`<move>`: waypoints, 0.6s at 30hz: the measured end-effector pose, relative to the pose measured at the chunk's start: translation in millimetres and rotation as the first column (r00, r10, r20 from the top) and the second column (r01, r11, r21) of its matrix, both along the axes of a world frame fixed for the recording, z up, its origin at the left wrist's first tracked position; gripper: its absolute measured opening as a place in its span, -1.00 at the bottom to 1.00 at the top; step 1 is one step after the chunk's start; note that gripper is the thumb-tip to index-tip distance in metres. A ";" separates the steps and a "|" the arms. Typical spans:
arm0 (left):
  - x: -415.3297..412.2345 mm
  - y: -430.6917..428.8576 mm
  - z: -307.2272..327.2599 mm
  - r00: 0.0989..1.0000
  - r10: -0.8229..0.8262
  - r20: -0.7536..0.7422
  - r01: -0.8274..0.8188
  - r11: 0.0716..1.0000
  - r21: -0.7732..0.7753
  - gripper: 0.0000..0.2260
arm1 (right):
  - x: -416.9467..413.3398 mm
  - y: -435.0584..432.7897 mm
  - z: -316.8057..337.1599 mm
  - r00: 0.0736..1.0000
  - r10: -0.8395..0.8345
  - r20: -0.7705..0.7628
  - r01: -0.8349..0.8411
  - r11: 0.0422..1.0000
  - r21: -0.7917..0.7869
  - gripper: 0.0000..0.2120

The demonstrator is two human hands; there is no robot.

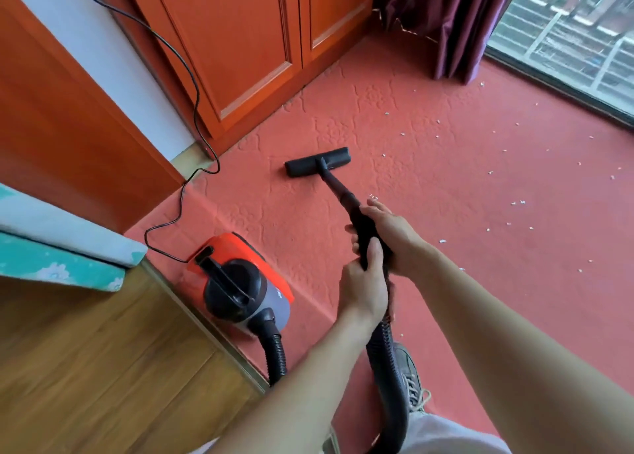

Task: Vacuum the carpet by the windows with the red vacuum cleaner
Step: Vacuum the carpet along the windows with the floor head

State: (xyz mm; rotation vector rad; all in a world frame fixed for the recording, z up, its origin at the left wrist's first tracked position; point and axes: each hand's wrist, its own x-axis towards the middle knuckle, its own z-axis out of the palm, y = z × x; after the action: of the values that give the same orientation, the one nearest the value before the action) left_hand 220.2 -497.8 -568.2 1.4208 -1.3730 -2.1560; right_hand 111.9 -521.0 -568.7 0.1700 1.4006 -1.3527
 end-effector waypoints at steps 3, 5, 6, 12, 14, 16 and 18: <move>17.5 -3.0 7.9 0.999 0.038 -0.012 -0.037 0.995 0.091 -0.46 | 23.3 -3.6 4.3 0.993 0.066 -0.094 -0.067 0.998 -0.007 -0.66; 24.3 -2.4 9.7 0.997 0.074 -0.023 -0.071 0.991 0.112 -0.45 | 31.5 -11.3 9.7 0.986 0.042 -0.161 -0.039 0.999 0.021 -0.70; 26.2 -2.2 10.5 0.996 0.084 -0.041 -0.079 0.990 0.115 -0.47 | 31.3 -16.4 14.1 0.984 0.010 -0.177 -0.007 1.000 0.014 -0.75; 46.2 2.6 37.8 0.994 0.023 -0.111 -0.034 0.995 -0.097 -0.61 | 13.4 -40.3 41.2 0.996 -0.076 -0.040 0.076 0.997 -0.005 -0.84; 48.9 -0.4 52.1 0.998 -0.030 -0.049 0.018 0.974 -0.226 -0.62 | 14.9 -39.9 38.1 1.000 0.007 0.024 -0.008 0.999 0.033 -0.71; 49.9 -3.2 63.2 0.991 -0.127 0.034 0.131 0.940 -0.315 -0.55 | 13.7 -39.2 36.9 0.994 0.042 0.099 -0.046 0.998 0.042 -0.73; 51.7 -3.6 72.3 0.978 -0.187 0.088 0.206 0.905 -0.372 -0.51 | 10.0 -38.6 38.3 0.982 0.005 0.188 -0.003 1.000 -0.007 -0.80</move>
State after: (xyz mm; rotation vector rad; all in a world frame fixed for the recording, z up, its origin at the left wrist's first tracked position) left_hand 271.8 -501.4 -495.9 1.2368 -1.9011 -1.8297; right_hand 121.9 -559.6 -530.4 0.2836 1.2373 -1.3023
